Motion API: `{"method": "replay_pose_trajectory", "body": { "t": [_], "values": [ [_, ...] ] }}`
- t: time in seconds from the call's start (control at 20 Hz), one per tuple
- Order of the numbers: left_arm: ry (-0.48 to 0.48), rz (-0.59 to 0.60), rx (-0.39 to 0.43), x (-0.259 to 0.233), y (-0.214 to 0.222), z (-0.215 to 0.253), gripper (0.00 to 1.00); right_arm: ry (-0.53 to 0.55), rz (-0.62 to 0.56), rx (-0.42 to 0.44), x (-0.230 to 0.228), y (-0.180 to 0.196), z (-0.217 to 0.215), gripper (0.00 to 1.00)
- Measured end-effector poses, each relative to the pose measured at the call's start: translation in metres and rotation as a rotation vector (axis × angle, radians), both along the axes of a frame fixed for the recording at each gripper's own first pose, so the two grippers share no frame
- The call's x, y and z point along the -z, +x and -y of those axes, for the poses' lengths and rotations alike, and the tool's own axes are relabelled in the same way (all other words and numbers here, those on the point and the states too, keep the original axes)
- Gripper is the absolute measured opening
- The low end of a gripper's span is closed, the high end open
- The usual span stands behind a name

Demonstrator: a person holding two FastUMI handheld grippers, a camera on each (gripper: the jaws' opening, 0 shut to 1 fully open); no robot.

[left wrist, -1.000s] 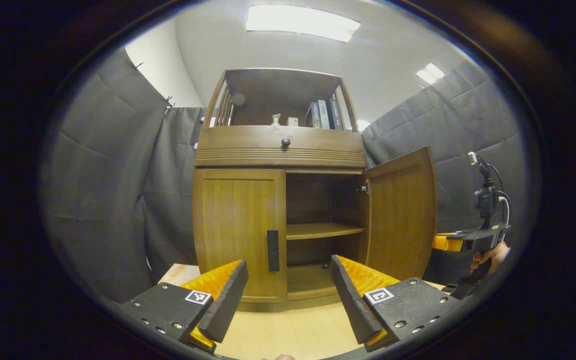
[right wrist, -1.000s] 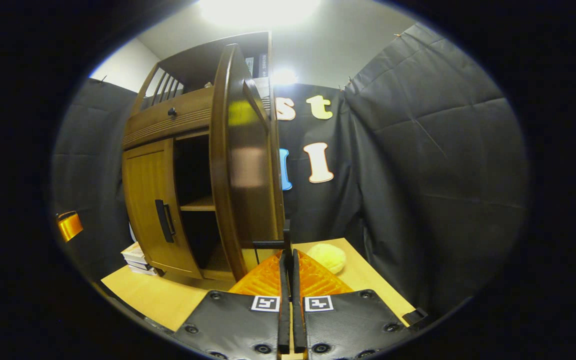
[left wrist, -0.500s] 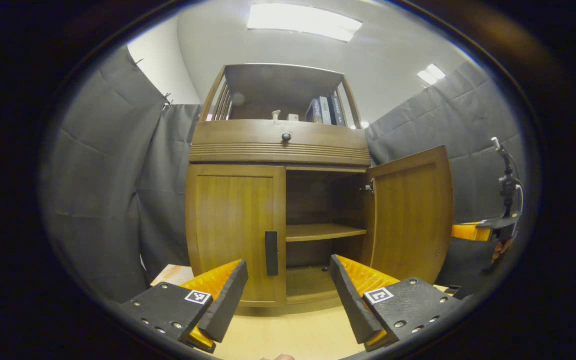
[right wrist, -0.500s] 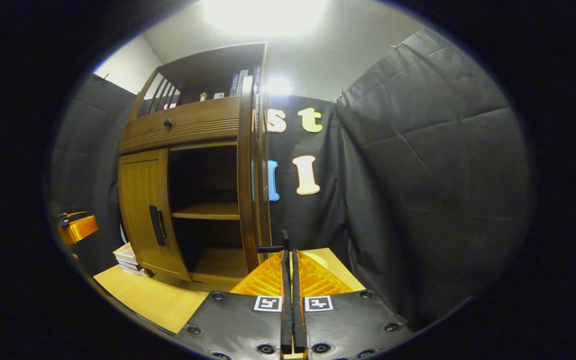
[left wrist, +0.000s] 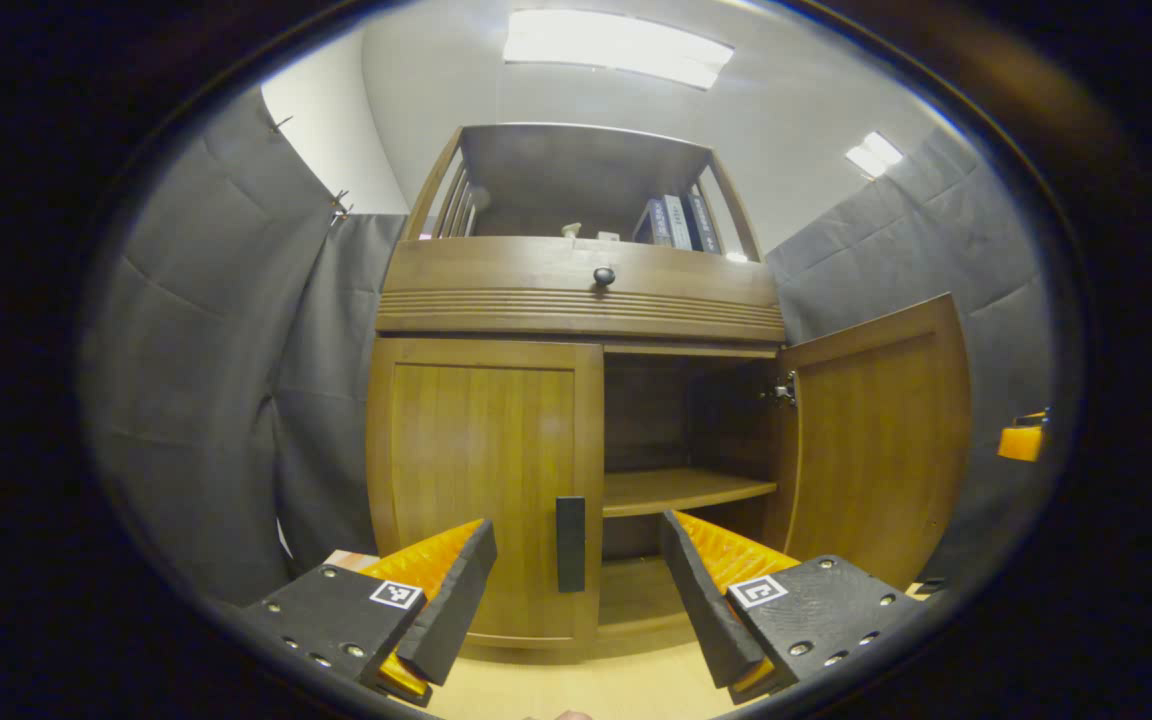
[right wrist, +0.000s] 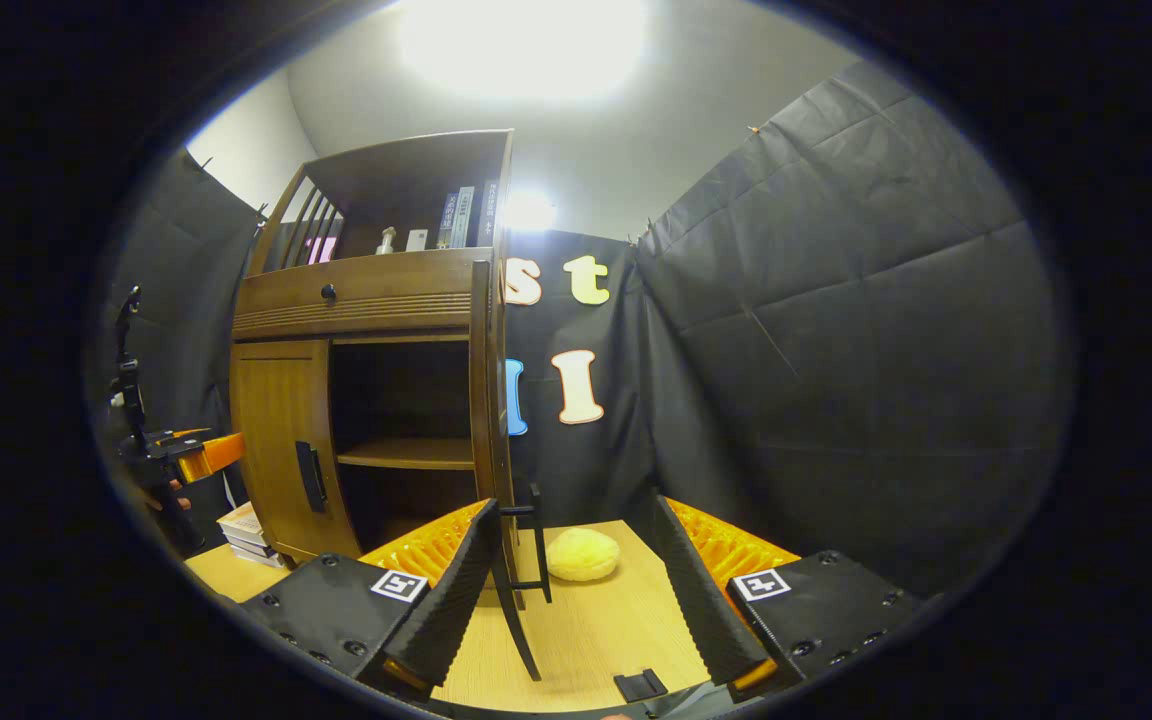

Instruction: Open the right door of the double-door shoe cabinet with the right hand, and open the left door with the left hand.

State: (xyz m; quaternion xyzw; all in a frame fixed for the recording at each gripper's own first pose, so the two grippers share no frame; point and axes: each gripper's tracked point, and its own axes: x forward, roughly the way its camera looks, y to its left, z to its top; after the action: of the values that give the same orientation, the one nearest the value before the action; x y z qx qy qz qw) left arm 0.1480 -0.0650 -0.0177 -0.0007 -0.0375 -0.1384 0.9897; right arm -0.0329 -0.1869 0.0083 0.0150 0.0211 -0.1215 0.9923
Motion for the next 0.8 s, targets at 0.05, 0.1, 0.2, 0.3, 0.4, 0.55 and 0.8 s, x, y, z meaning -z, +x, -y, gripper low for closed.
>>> {"method": "replay_pose_trajectory", "body": {
  "t": [0.05,0.1,0.2,0.3,0.4,0.55,0.8],
  "values": [
    [0.006,0.0,-0.008,0.001,0.007,-0.001,0.95,-0.012,-0.007,0.021,0.0,-0.006,0.005,0.95],
    [0.011,0.004,-0.01,0.002,0.015,0.0,0.95,-0.025,-0.011,0.042,0.0,-0.011,0.012,0.95],
    [0.015,0.017,-0.007,0.003,0.03,0.004,0.95,-0.029,-0.015,0.067,-0.002,-0.022,0.017,0.95],
    [0.025,0.008,0.002,0.011,0.044,0.009,0.95,-0.021,-0.025,0.087,0.002,-0.032,0.021,0.95],
    [0.031,0.005,0.006,0.015,0.059,0.012,0.95,-0.011,-0.037,0.106,0.007,-0.04,0.024,0.92],
    [0.037,0.003,0.012,0.021,0.081,0.02,0.95,-0.002,-0.053,0.138,0.013,-0.051,0.028,0.95],
    [0.056,-0.039,0.01,0.047,0.122,0.032,0.95,0.007,-0.072,0.157,0.019,-0.06,0.028,0.95]
  ]
}}
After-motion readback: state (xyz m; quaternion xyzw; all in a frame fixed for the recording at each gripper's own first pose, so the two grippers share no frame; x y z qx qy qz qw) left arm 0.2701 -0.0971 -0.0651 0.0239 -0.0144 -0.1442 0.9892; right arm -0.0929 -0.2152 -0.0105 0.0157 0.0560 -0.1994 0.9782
